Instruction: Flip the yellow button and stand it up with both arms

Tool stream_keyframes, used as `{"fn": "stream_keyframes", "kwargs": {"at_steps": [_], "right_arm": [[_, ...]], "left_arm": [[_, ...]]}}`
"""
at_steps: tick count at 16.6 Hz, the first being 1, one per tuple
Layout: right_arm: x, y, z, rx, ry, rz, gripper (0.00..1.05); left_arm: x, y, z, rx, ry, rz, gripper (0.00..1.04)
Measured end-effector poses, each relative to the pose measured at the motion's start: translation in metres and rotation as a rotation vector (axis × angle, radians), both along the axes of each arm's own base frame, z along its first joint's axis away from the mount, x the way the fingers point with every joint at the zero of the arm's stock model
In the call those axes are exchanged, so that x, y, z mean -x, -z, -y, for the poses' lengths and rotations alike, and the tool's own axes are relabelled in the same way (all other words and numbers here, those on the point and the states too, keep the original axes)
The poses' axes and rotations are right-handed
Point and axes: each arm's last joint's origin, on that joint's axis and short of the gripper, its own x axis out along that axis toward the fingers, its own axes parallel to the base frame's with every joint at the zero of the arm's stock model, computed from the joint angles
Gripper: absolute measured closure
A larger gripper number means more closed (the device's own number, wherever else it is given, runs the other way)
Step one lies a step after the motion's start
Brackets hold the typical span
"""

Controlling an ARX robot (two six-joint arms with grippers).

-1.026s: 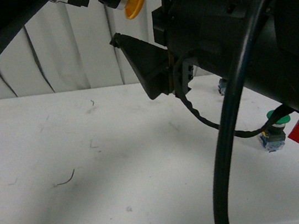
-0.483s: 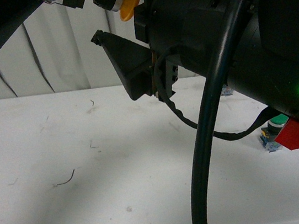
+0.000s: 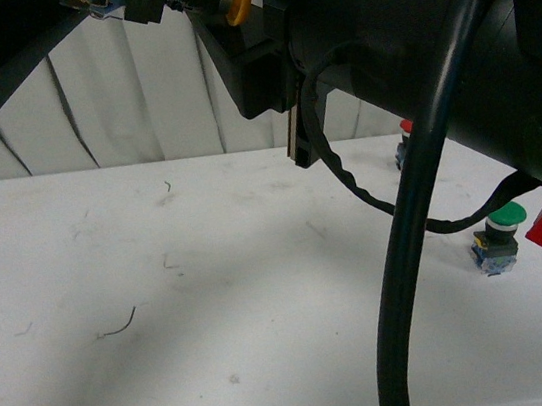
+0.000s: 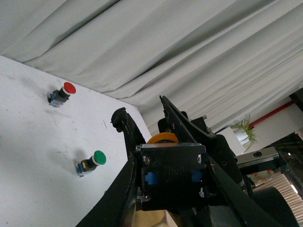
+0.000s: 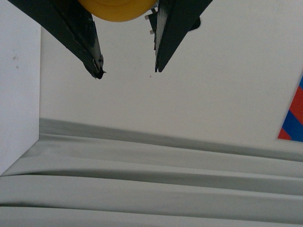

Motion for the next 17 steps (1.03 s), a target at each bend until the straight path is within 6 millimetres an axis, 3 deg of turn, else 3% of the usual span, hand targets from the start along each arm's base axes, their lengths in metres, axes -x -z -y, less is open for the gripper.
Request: {"fn": "stream_keyframes", "kwargs": {"at_steps": [4, 5, 11, 15, 17], "right_arm": [[0.001, 0.002, 0.001, -0.002, -0.001, -0.01, 0.72], [0.0, 0.002, 0.002, -0.002, 0.002, -0.01, 0.72], [-0.003, 0.009, 0.01, 0.03, 0.031, -0.024, 0.72], [-0.01, 0.012, 0.019, 0.037, 0.049, -0.028, 0.72], [-0.015, 0.016, 0.023, 0.044, 0.061, -0.041, 0.72]], "left_arm": [[0.0, 0.001, 0.0, 0.0, 0.004, -0.004, 0.71], [0.0, 0.0, 0.0, 0.003, 0.004, -0.006, 0.66], [0.002, -0.004, -0.011, -0.036, -0.086, -0.003, 0.08], [0.023, -0.015, -0.042, -0.142, -0.304, -0.028, 0.07], [0.04, -0.018, -0.056, -0.282, -0.448, -0.028, 0.07]]}}
